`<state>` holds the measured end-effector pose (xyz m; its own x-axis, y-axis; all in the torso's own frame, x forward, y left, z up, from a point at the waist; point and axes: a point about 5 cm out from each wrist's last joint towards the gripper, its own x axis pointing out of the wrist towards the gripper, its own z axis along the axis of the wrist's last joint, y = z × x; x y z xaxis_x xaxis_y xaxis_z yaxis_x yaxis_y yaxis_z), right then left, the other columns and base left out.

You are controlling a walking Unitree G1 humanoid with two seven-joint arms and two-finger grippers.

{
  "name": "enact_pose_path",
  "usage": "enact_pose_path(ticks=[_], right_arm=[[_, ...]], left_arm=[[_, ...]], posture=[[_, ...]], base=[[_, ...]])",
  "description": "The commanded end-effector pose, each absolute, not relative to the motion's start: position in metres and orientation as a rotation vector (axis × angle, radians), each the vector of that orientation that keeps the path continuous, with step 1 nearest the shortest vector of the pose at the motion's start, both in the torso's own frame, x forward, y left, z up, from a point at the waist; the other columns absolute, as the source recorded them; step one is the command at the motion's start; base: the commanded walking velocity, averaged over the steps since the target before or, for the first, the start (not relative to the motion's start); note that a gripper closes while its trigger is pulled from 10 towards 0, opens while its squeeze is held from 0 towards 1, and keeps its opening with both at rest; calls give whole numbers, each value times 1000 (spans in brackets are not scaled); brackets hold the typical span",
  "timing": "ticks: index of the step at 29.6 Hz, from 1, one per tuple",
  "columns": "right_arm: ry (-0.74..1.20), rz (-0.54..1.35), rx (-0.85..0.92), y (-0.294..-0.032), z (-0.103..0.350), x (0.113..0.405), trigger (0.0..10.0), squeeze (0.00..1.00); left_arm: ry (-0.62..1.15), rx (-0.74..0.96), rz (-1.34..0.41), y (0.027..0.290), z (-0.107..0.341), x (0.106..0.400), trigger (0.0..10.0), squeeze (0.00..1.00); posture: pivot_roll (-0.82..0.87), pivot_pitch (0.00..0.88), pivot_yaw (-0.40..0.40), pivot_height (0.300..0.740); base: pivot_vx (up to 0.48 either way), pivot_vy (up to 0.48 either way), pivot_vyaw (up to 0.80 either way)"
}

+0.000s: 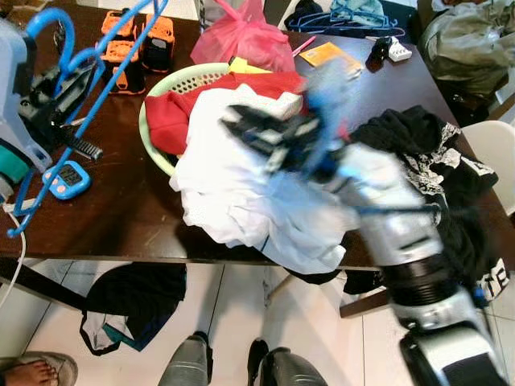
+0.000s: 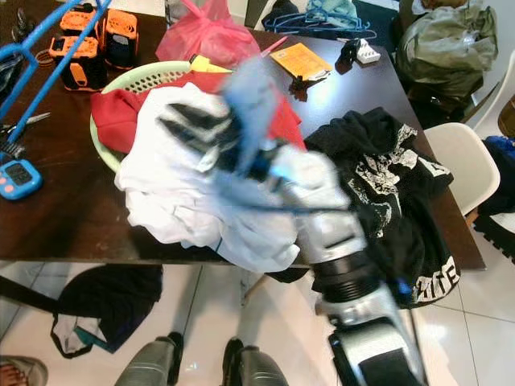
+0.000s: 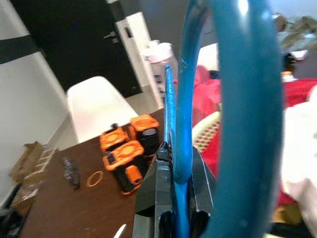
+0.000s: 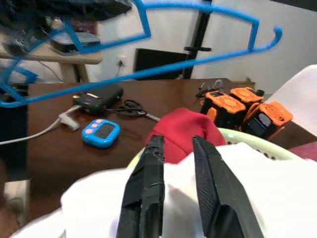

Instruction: Hang hanger

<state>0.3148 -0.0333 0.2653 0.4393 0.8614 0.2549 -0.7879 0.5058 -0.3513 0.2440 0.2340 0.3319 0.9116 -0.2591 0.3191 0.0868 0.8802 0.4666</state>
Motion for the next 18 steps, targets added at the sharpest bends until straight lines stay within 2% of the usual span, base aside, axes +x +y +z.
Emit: enact_pose_path(ticks=[1,2,3,4,10,11,13,14,16,18], right_arm=[[-441,998,-214,-36,266,317,10000,0],[-439,979,-199,-30,266,318,10000,843],[-439,979,-199,-30,266,318,10000,843],[-436,951,-145,-24,269,320,10000,1000],[-484,853,-92,-14,283,328,10000,1000],[-523,830,-148,-10,288,329,10000,0],[-553,839,-213,-5,291,329,10000,0],[-585,838,-305,0,293,329,10000,0],[-585,838,-305,0,293,329,10000,0],[-597,868,-489,10,289,329,10000,0]], left_arm=[[-384,469,-169,237,331,242,10000,0],[-382,469,-164,239,332,240,10000,0],[-382,469,-164,239,332,240,10000,0],[-367,497,-155,241,331,236,10000,0],[-318,588,-126,247,329,219,10000,0],[-303,601,-99,252,328,214,10000,0],[-291,606,-81,255,326,210,10000,0],[-279,613,-69,257,324,207,10000,0],[-279,613,-69,257,324,207,10000,0],[-271,617,-64,256,320,204,10000,0]], posture=[[254,143,-64,740],[257,144,-64,740],[257,144,-64,740],[260,146,-64,740],[279,152,-73,740],[288,154,-80,740],[293,154,-86,740],[295,154,-92,740],[295,154,-92,740],[298,153,-100,740]], base=[[0,0,0],[0,0,0],[0,0,0],[0,0,0],[0,0,0],[0,0,0],[0,0,0],[0,0,0],[0,0,0],[0,0,0]])
